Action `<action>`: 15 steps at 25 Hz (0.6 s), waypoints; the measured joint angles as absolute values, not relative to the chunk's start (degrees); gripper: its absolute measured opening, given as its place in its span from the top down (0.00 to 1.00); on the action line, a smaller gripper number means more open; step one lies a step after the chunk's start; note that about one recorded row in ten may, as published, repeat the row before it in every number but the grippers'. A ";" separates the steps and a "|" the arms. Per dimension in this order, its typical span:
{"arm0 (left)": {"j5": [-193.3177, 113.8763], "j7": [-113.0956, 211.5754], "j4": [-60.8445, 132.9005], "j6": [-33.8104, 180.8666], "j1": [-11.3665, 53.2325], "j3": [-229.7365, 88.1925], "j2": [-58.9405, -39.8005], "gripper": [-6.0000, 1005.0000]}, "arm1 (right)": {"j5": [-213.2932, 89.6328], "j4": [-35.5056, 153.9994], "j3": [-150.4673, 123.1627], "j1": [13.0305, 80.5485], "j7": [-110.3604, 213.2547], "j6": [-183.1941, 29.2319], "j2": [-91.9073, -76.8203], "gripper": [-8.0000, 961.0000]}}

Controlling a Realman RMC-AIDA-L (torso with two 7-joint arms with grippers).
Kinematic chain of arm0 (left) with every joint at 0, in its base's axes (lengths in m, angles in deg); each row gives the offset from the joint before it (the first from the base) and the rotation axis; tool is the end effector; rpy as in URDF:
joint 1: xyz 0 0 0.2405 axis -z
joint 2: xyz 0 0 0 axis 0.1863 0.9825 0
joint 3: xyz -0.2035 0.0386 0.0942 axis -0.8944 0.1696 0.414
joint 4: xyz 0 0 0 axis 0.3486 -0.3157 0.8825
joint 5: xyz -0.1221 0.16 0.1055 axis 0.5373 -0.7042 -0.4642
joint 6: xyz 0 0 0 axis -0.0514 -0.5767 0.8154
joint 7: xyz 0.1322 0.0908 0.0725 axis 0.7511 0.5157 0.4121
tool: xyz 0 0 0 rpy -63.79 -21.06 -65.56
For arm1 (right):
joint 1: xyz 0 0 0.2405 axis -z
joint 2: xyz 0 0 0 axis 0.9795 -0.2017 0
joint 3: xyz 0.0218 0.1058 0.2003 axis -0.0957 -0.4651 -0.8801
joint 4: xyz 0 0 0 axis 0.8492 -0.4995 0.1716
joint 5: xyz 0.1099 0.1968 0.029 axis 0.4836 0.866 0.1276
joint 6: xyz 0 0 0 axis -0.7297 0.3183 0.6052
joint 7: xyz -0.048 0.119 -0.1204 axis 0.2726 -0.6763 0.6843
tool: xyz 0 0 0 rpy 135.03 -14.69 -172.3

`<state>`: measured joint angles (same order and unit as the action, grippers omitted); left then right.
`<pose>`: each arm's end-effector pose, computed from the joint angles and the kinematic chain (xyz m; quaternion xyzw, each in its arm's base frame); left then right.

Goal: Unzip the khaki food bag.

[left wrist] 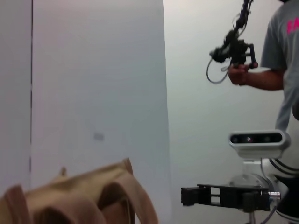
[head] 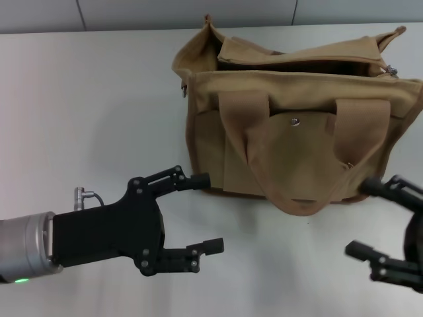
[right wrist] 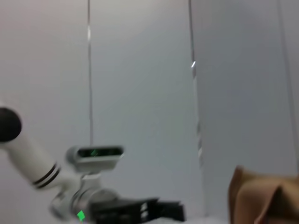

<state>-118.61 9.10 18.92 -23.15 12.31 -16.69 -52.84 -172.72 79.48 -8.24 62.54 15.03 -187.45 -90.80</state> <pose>-0.2208 0.2419 -0.0536 -0.9113 -0.0155 -0.4053 0.0708 0.2742 0.1996 0.0037 -0.8863 0.0676 0.4238 0.1741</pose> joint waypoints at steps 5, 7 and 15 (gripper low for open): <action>-118.61 8.38 18.43 -22.39 12.03 -16.26 -52.84 0.16 | -174.79 79.52 -7.95 61.65 13.26 -184.21 -90.87 0.14; -118.61 8.45 18.41 -22.29 11.98 -16.24 -52.84 0.16 | -174.79 79.53 -7.94 61.64 13.21 -183.88 -90.90 0.14; -118.61 8.79 18.37 -21.28 11.93 -16.21 -52.93 0.16 | -174.47 79.43 -8.41 61.59 13.21 -183.76 -90.92 0.14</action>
